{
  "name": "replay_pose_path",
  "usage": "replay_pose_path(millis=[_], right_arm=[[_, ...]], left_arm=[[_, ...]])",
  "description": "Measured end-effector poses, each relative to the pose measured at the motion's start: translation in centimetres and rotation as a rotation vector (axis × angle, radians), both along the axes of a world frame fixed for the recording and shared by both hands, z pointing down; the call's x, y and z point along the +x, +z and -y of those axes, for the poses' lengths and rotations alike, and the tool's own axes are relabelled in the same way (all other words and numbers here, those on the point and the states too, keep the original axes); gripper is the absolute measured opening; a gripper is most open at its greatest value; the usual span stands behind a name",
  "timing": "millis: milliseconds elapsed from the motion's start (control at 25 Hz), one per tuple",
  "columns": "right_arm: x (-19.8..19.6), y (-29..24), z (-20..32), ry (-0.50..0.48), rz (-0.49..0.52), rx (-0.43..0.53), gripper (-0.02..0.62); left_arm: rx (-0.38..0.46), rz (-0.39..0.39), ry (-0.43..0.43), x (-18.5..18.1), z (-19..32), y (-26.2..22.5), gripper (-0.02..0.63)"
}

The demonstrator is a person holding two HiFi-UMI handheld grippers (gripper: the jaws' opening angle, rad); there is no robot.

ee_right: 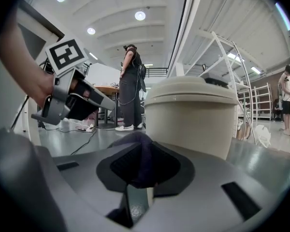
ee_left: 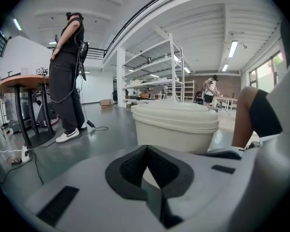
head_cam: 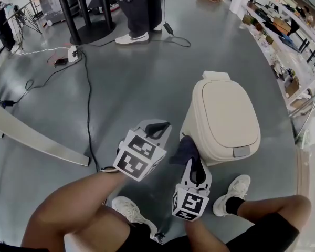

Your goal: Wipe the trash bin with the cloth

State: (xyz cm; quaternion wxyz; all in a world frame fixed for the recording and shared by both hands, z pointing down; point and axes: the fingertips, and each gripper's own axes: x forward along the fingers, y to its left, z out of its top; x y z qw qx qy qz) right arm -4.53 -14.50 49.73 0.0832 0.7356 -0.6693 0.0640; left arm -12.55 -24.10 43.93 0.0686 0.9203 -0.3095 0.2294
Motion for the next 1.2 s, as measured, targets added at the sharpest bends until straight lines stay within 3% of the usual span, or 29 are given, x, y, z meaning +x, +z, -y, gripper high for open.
replay_pose_path(millis=[400,640,1000,1200], right_arm=[[0.0,6.7,0.3,0.008,-0.052,-0.09,0.067],[-0.1,9.8,0.6,0.004,-0.072,-0.125,0.067],[-0.6,13.6,0.9,0.007,-0.071,-0.195,0.067],[-0.7,14.6,1.1,-0.001,-0.084,-0.224,0.067]], left_arm=[[0.014,0.055,0.016,-0.5,0.4,1.4,-0.003],[-0.084,0.019,-0.001,-0.1,-0.1,2.1,-0.003],[-0.07,0.021,-0.025,-0.9,0.8,2.3,-0.003],[-0.081,0.027,0.014,0.6,0.4,2.8,-0.003]])
